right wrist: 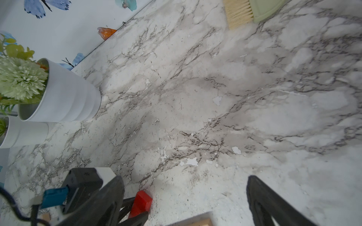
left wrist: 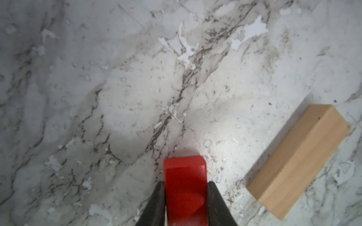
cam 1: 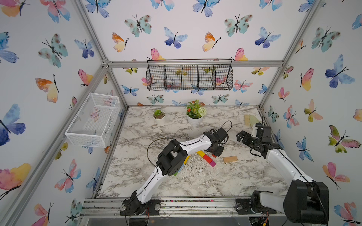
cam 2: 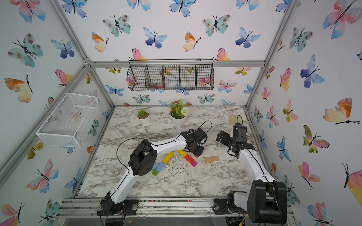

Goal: Assemble the letter v with building blocks
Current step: Assemble the building block at the center of the board.

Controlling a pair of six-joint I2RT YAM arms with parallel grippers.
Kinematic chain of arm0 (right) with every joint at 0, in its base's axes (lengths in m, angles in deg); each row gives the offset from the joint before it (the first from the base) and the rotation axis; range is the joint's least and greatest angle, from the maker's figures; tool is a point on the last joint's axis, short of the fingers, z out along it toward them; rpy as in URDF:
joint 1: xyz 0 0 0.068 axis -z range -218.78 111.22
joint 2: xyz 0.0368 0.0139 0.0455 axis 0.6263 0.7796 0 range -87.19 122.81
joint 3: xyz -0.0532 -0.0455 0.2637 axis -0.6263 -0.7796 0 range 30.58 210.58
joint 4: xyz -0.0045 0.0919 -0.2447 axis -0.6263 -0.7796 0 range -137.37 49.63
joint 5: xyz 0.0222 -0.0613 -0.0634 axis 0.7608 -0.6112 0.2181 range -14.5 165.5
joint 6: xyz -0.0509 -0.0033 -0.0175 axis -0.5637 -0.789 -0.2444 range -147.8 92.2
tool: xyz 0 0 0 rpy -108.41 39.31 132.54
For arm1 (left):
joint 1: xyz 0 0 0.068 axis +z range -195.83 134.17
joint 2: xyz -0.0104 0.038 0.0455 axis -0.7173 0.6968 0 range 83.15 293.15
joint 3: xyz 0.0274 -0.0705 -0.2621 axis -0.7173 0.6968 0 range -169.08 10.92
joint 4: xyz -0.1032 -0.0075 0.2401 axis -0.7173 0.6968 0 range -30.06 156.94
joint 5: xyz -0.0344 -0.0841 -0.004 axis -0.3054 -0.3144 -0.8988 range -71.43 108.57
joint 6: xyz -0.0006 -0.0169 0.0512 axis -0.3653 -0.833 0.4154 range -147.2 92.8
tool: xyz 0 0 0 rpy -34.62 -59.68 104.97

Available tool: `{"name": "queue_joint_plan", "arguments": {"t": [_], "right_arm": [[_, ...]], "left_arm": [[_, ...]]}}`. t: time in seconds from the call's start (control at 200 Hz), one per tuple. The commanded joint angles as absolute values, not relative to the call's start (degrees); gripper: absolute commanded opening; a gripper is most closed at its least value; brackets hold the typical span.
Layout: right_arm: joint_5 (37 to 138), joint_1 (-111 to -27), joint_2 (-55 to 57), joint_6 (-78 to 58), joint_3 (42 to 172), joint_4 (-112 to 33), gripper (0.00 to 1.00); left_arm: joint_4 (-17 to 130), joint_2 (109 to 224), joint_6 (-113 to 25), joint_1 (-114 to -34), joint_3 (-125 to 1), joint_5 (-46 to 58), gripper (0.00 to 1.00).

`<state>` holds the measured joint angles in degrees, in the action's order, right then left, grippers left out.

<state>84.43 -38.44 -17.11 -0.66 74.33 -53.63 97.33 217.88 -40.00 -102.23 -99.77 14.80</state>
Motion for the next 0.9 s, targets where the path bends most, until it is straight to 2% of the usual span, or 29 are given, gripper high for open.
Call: {"name": "queue_joint_plan", "arguments": {"t": [0.0,0.896], "right_arm": [[82.40,-38.25,-19.15,-0.10,73.47,-53.80,0.99],[82.77,-38.26,-19.21,-0.64,73.21,-54.40,0.99]], "left_arm": [[99.80,216.37,-38.83,-103.90,-98.18,14.43,0.27],[99.30,213.75,-38.80,-105.15,-95.15,15.25,0.24]]}}
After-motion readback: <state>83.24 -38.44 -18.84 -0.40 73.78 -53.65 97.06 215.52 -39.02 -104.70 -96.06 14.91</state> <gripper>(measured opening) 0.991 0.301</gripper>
